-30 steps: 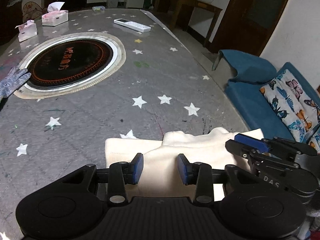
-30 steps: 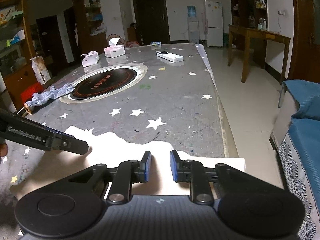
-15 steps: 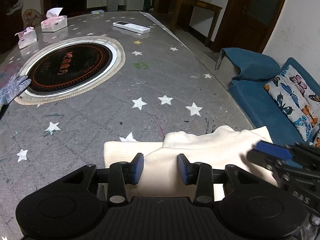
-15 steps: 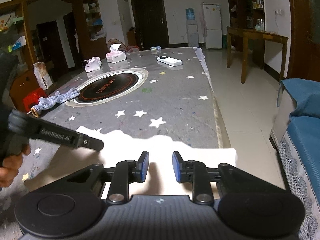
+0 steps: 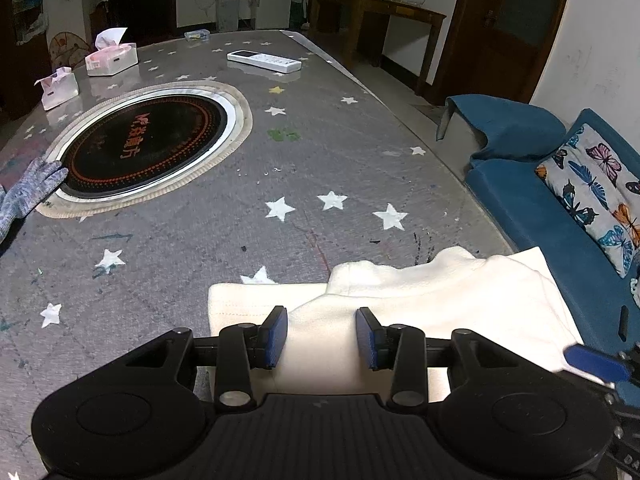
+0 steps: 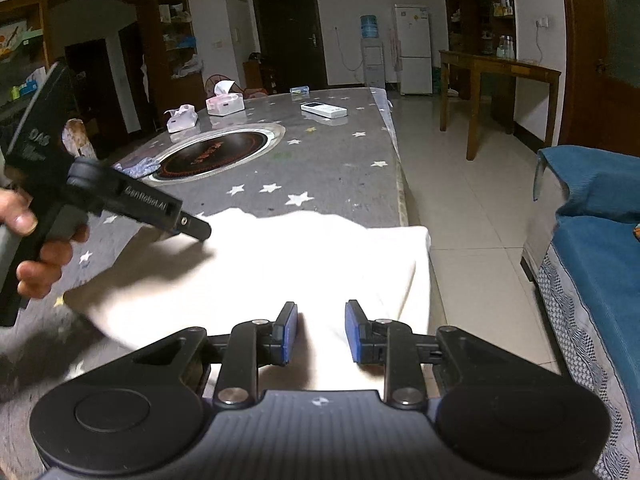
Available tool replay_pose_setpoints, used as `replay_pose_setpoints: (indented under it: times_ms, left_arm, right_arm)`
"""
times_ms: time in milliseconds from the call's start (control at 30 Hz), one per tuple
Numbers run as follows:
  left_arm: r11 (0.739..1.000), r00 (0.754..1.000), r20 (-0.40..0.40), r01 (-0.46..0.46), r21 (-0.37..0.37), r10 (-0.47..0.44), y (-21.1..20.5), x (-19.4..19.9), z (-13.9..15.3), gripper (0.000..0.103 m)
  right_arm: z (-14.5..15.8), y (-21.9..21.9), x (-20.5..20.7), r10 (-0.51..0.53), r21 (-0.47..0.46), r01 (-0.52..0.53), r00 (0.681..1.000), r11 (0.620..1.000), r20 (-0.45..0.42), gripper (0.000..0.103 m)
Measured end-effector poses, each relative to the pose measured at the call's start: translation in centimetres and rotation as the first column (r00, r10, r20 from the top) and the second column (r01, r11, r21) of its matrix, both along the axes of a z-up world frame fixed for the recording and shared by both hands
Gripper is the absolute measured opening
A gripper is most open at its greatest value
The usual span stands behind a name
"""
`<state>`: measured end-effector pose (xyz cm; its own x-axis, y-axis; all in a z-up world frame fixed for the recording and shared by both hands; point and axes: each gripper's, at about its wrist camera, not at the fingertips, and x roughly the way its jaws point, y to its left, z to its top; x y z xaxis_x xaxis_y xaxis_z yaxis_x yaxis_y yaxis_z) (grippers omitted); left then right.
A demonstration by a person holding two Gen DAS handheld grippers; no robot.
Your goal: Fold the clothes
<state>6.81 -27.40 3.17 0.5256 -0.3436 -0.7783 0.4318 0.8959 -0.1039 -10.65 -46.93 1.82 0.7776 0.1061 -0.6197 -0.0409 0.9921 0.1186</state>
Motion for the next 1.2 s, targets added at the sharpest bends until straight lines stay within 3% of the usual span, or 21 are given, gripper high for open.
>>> replay_pose_setpoints:
  times_ms: [433,900,1200]
  left_arm:
    - [1.0,1.0,0.024,0.01,0.02,-0.011,0.2,-0.8,0.3,0.044]
    - [0.995,0.992,0.108,0.061,0.079,-0.07,2.3,-6.0,1.5,0.051]
    - [0.992,0.988,0.133,0.064,0.111,-0.079,3.8,-8.7,1.2,0.051]
  right_arm:
    - [0.9,0.9,-1.1,0.003,-0.035,-0.001,0.999,0.999,0.045,0.033]
    - [0.7,1.5,-1.3,-0.004,-0.027,0.005,0.999,1.0,0.046,0.045]
    - [0.7,2.1,-1.5,-0.016,-0.038,0.018,0.999,0.999,0.038,0.046]
